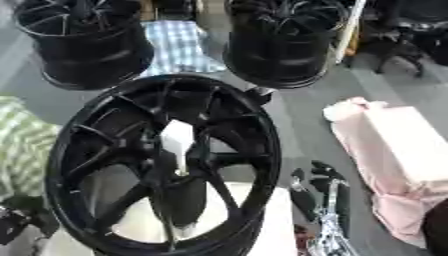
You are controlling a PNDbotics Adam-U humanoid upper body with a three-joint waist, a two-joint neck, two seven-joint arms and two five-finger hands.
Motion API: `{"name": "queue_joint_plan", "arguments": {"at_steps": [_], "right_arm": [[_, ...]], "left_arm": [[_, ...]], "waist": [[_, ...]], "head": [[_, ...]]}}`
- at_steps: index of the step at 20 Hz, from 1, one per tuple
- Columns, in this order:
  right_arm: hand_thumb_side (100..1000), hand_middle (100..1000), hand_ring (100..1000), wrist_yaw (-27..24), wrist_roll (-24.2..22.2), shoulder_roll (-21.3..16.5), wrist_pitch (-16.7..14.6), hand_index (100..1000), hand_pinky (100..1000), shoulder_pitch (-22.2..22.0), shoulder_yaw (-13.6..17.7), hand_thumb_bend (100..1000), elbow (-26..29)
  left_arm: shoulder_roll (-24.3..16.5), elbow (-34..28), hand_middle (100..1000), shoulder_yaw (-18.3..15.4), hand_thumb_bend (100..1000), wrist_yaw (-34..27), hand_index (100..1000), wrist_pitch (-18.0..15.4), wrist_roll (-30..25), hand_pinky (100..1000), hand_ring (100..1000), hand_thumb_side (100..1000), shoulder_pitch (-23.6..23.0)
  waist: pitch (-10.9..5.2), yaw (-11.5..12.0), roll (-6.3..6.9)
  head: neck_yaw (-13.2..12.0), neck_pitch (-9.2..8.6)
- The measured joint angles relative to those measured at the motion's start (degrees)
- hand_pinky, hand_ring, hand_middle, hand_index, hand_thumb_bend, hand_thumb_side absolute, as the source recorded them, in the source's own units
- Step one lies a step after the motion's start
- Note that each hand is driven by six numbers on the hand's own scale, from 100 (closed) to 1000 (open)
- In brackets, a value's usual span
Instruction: Pull the pin out of the wheel hub.
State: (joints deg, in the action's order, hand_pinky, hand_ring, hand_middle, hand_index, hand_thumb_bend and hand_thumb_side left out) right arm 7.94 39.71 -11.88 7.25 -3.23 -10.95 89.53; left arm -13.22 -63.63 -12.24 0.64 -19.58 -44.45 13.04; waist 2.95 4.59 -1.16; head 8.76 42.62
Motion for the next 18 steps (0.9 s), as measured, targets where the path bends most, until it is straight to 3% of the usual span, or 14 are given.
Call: {"name": "queue_joint_plan", "arguments": {"at_steps": [5, 9, 14, 18], "right_arm": [[188, 643, 616, -0.51, 0.29, 0.0, -0.23, 748, 661, -0.31, 0.06, 163, 0.55], [221, 661, 628, -0.23, 0.99, -1.03, -0.55, 774, 675, -2.87, 1.61, 171, 4.02], [283, 693, 658, 2.74, -0.78, -6.41, -2.88, 824, 703, -8.4, 4.45, 190, 10.24], [311, 712, 676, 6.09, -3.92, -11.77, -6.1, 844, 721, -11.11, 4.99, 201, 15.84]], "left_arm": [[0.0, 0.14, 579, 0.0, 100, 0.46, 739, -0.15, 0.15, 600, 100, 909, 0.0], [0.0, 0.39, 580, -0.01, 100, 0.8, 739, -0.18, 0.18, 600, 100, 910, 0.01], [-0.4, 0.37, 580, -0.02, 100, 0.94, 738, -0.1, 0.1, 599, 100, 910, 0.09], [-0.98, 0.04, 580, 0.0, 100, 0.98, 738, 0.2, -0.2, 599, 100, 911, 0.32]], "waist": [[0.0, -0.16, 0.0], [0.03, -0.4, -0.37], [0.05, -0.17, -1.6], [0.05, 0.62, -2.84]], "head": [[0.22, -0.02], [0.15, -0.12], [0.2, -0.16], [0.68, -0.17]]}}
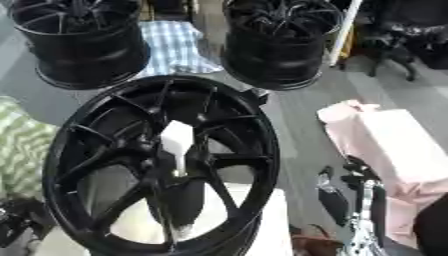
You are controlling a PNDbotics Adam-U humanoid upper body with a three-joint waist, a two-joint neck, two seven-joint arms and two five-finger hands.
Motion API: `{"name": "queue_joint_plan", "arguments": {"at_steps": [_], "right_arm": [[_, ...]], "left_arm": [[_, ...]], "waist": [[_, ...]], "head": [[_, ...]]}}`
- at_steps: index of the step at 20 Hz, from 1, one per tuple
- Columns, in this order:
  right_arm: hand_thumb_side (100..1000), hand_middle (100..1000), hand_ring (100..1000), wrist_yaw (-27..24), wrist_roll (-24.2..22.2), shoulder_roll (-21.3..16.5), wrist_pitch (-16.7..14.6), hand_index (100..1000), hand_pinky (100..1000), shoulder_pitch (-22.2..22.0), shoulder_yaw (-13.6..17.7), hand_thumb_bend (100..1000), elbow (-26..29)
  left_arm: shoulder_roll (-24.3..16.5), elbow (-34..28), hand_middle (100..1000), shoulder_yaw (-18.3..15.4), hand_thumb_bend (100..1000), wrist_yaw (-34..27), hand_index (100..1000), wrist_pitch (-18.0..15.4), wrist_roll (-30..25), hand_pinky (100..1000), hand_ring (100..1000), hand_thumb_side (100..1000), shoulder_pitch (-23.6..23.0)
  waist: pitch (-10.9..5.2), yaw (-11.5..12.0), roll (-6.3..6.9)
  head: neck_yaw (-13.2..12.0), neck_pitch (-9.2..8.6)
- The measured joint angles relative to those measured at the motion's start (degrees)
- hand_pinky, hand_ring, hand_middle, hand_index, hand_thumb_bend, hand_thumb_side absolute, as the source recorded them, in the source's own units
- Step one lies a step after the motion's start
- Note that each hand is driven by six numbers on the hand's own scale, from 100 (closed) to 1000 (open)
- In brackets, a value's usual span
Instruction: Pull the pin out of the wheel hub.
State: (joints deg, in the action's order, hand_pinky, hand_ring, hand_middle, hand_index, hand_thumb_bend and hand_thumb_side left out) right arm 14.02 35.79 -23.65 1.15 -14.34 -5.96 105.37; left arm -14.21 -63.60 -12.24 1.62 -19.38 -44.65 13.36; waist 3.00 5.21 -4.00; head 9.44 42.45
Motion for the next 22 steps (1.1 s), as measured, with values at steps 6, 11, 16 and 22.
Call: {"name": "queue_joint_plan", "arguments": {"at_steps": [6, 11, 16, 22], "right_arm": [[342, 768, 740, 4.26, -6.83, -11.18, -6.96, 885, 757, 1.84, -3.14, 251, 6.85], [381, 821, 798, -11.42, -25.64, -33.09, -15.46, 916, 791, 15.04, 0.62, 313, 7.89], [406, 845, 827, -24.48, -45.1, -38.27, -12.83, 923, 804, 28.93, -0.58, 349, 8.4], [419, 864, 852, -29.05, -58.55, -36.74, -3.51, 929, 812, 41.04, -5.5, 378, 8.53]], "left_arm": [[-0.41, -0.61, 580, 0.39, 100, 0.24, 738, 0.5, -0.5, 599, 100, 912, 0.35], [-0.45, -0.74, 580, 0.37, 100, 0.21, 738, 0.68, -0.68, 599, 100, 913, 0.26], [-0.44, -0.75, 580, 0.75, 100, 0.23, 738, 0.74, -0.74, 599, 100, 914, 0.26], [-0.24, -0.9, 580, 1.75, 100, 0.45, 738, 0.95, -0.95, 598, 100, 915, 0.54]], "waist": [[-0.01, 0.46, -0.68], [-0.1, -0.25, 0.17], [-0.12, 0.53, -0.18], [-0.12, 1.81, -0.4]], "head": [[1.14, -0.01], [1.02, 0.0], [1.77, 0.04], [3.13, 0.19]]}}
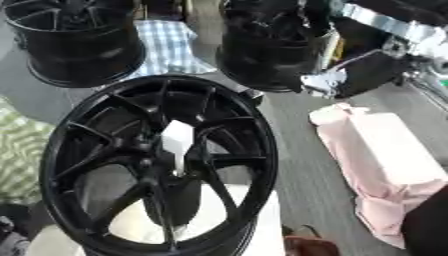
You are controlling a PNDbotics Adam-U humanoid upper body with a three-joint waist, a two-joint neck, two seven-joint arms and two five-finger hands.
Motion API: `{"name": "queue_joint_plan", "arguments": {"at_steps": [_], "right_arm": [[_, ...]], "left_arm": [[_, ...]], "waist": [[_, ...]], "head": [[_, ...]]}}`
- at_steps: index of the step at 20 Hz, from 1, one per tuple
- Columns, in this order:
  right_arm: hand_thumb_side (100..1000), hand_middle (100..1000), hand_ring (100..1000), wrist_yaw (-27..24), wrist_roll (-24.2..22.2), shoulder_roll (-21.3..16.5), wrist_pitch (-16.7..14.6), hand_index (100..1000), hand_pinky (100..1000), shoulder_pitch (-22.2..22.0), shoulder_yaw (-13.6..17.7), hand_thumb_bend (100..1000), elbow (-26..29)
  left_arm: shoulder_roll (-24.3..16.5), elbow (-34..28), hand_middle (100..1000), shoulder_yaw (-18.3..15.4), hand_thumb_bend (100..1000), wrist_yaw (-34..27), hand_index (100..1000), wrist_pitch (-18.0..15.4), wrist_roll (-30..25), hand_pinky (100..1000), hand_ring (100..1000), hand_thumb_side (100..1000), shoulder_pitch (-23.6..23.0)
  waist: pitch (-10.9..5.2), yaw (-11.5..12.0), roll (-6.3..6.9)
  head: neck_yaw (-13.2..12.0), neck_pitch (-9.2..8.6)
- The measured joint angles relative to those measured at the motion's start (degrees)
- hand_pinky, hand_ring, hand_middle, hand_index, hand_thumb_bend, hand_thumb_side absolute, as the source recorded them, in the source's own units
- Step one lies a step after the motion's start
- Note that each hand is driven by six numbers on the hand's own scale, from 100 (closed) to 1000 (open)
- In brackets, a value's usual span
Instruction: Pull the pin out of the wheel hub.
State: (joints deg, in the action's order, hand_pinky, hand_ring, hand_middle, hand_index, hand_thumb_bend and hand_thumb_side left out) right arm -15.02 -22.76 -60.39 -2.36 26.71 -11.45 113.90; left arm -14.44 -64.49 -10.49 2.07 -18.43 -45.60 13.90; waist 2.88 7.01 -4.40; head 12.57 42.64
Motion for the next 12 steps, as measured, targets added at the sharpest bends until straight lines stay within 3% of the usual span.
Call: {"name": "queue_joint_plan", "arguments": {"at_steps": [3, 7, 12], "right_arm": [[418, 881, 867, 1.38, -3.55, 2.53, 5.39, 937, 820, 3.98, -2.42, 388, 0.0], [416, 887, 873, 6.97, -7.87, 6.17, 11.89, 940, 825, 7.14, -5.7, 390, 0.01], [414, 926, 914, 11.05, -10.71, 8.26, 14.94, 959, 849, 7.63, -7.78, 404, 0.01]], "left_arm": [[0.36, -0.17, 581, 0.49, 100, 0.07, 738, 0.01, -0.01, 598, 100, 915, 0.36], [0.37, -0.17, 581, 1.01, 100, 0.37, 738, -0.01, 0.01, 598, 100, 915, 0.51], [0.79, -0.17, 581, 1.44, 100, 0.54, 738, -0.05, 0.05, 598, 100, 914, 1.04]], "waist": [[0.0, 0.26, 0.0], [0.0, 0.89, 0.02], [0.0, 2.02, 0.04]], "head": [[0.8, 0.0], [1.71, 0.0], [2.48, 0.0]]}}
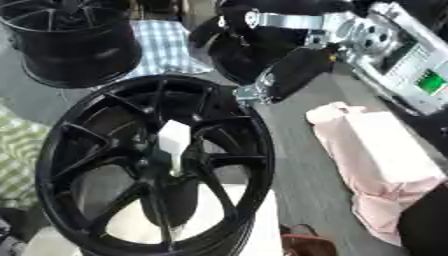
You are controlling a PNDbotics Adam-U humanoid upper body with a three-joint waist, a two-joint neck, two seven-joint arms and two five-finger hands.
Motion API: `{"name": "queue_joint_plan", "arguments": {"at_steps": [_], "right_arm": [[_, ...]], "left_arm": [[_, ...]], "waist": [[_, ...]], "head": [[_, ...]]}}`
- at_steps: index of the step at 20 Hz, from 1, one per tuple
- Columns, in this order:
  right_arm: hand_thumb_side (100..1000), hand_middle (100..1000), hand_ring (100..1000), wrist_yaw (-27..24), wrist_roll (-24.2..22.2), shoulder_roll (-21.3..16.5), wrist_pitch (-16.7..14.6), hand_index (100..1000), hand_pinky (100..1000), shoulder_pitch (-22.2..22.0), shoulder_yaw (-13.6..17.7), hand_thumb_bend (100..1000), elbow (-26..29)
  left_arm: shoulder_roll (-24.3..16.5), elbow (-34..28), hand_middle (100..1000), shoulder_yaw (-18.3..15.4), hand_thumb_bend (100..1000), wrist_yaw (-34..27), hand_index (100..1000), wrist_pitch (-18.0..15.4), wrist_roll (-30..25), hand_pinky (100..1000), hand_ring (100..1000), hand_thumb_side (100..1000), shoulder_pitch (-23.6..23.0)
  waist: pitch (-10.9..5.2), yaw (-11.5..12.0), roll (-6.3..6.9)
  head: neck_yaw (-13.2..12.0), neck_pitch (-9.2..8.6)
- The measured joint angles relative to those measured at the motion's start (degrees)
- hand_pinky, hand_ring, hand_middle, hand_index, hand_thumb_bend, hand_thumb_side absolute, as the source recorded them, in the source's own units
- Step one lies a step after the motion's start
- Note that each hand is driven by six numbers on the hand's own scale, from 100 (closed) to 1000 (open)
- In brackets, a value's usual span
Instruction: Pull the pin out of the wheel hub.
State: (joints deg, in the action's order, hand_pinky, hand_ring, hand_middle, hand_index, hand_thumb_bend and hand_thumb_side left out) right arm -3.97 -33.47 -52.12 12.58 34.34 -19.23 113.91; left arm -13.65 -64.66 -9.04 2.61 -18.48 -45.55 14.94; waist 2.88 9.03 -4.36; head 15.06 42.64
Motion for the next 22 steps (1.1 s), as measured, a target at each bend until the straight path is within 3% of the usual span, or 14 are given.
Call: {"name": "queue_joint_plan", "arguments": {"at_steps": [5, 10, 18, 22], "right_arm": [[410, 945, 926, 3.85, -3.67, 3.79, 3.67, 966, 853, 1.6, -4.06, 396, -1.3], [415, 961, 936, 8.2, -7.18, 7.26, 7.95, 971, 859, 2.64, -6.05, 410, -3.99], [438, 984, 964, 15.11, -6.32, 10.23, 14.19, 991, 903, 2.68, -9.06, 427, -7.74], [438, 993, 980, 18.61, -7.25, 10.7, 15.62, 1000, 930, 2.75, -10.31, 425, -8.28]], "left_arm": [[0.64, 0.0, 582, 0.76, 100, 0.21, 738, 0.0, 0.0, 598, 100, 915, 0.47], [1.08, 0.0, 582, 1.13, 100, 0.3, 738, 0.06, -0.07, 598, 100, 916, 0.87], [1.53, -0.08, 583, 1.57, 100, 0.35, 738, 0.45, -0.45, 597, 100, 916, 1.28], [1.53, -0.41, 583, 1.77, 100, 0.36, 739, 0.56, -0.56, 597, 100, 917, 1.32]], "waist": [[0.02, 1.16, 0.01], [0.09, 1.71, -0.03], [0.15, 2.33, -0.29], [0.16, 2.38, -0.36]], "head": [[1.05, -0.01], [1.72, -0.01], [1.78, -0.02], [1.79, -0.02]]}}
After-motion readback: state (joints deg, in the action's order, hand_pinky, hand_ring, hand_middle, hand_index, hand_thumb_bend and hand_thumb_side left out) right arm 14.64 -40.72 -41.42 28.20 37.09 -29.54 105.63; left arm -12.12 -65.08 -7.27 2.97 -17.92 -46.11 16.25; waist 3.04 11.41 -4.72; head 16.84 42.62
